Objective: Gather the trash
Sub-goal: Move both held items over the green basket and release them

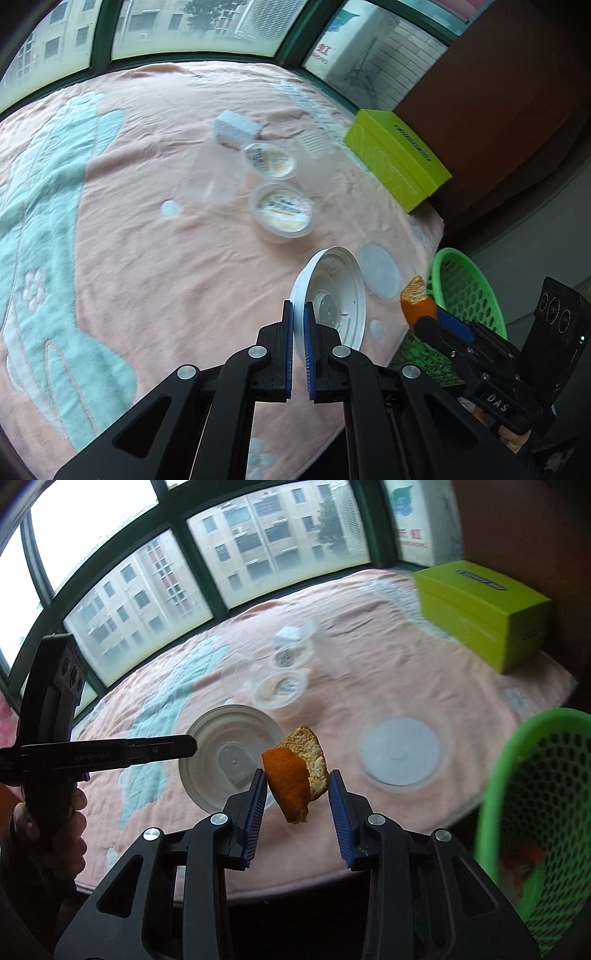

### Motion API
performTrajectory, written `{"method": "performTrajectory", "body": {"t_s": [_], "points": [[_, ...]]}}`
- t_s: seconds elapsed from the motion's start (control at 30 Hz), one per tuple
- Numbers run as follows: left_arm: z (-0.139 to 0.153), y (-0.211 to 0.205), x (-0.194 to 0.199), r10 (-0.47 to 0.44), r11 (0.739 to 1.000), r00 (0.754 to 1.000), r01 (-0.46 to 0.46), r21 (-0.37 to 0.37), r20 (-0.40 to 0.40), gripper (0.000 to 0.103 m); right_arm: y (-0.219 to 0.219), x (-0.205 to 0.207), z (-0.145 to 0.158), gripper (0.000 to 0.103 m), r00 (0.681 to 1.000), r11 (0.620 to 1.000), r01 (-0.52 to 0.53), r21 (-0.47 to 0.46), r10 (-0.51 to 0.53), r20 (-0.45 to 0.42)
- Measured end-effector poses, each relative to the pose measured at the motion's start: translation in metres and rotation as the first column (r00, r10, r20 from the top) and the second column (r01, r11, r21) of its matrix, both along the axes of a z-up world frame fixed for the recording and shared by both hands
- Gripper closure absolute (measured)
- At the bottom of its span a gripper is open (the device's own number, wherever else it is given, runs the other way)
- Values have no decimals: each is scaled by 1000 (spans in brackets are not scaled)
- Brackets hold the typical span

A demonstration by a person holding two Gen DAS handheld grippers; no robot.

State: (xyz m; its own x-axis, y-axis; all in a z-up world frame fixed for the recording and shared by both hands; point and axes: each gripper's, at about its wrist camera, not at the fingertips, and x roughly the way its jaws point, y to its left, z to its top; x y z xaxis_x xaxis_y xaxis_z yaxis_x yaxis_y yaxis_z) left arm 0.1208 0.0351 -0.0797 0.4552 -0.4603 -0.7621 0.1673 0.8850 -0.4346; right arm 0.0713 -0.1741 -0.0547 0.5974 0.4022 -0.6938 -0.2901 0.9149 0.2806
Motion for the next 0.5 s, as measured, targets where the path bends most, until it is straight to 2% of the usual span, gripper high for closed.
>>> {"method": "performTrajectory", "body": {"t_s": [0.23,0.5], "points": [[25,-46,6,-93,995,994,94,-16,48,97,-75,-19,14,68,981,980,195,-32,-194,19],[46,-117,13,-213,976,973,216,-22,87,97,-160,-42,17,66,917,914,399,-68,-399,20]]}}
